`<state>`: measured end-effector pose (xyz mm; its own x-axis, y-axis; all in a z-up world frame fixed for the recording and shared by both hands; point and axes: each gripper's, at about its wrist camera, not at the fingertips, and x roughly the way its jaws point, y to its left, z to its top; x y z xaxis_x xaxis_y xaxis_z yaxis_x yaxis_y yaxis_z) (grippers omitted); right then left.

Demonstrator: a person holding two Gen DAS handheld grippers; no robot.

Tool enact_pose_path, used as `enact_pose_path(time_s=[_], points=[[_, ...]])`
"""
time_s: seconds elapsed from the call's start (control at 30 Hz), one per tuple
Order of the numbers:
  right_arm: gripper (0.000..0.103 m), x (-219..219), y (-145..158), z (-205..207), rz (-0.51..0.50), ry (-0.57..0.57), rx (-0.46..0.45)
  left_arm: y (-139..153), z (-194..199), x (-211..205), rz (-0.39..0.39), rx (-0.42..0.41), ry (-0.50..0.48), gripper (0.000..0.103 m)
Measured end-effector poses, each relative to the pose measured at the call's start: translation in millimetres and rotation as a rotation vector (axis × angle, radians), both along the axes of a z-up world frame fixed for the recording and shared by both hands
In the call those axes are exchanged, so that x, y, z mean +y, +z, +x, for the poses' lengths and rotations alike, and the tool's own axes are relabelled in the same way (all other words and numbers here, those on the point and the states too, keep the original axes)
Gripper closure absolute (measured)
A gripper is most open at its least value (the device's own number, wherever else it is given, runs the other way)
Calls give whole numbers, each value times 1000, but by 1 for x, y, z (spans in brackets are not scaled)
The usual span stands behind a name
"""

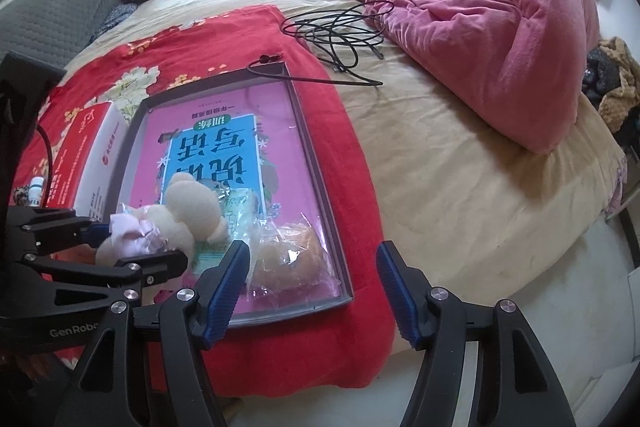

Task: Organize soft objects
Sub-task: 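Open the right tool to release the bagged bun while the left tool releases the teddy bear, then move both open tools back toward the pile of items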

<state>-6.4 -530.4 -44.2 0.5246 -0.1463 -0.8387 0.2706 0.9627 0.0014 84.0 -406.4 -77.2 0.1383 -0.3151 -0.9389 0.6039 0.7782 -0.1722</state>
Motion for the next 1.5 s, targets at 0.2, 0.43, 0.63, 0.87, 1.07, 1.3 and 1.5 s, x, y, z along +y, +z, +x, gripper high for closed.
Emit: enact_pose_path(time_s=[0.2, 0.43, 0.63, 0.87, 1.07, 1.3, 1.5], points=[[35, 1, 0, 2, -5, -2, 12, 0, 8, 3, 7, -18, 17, 35], [35, 3, 5, 3, -17, -7, 1, 5, 10, 6, 5, -31, 23, 35], [35, 6, 12, 2, -26, -3, -5, 15, 7, 13, 7, -55, 30, 32], [30, 13, 22, 1, -41, -5, -6, 36, 0, 26, -10, -98, 44, 27], [27, 23, 33, -1, -64, -16, -22, 53, -6, 42, -31, -132, 58, 23], [27, 31, 45, -2, -79, -34, -34, 64, -20, 64, -46, -148, 77, 15], [27, 43, 59, -5, -82, -29, -58, 72, -26, 84, -60, -156, 100, 15]])
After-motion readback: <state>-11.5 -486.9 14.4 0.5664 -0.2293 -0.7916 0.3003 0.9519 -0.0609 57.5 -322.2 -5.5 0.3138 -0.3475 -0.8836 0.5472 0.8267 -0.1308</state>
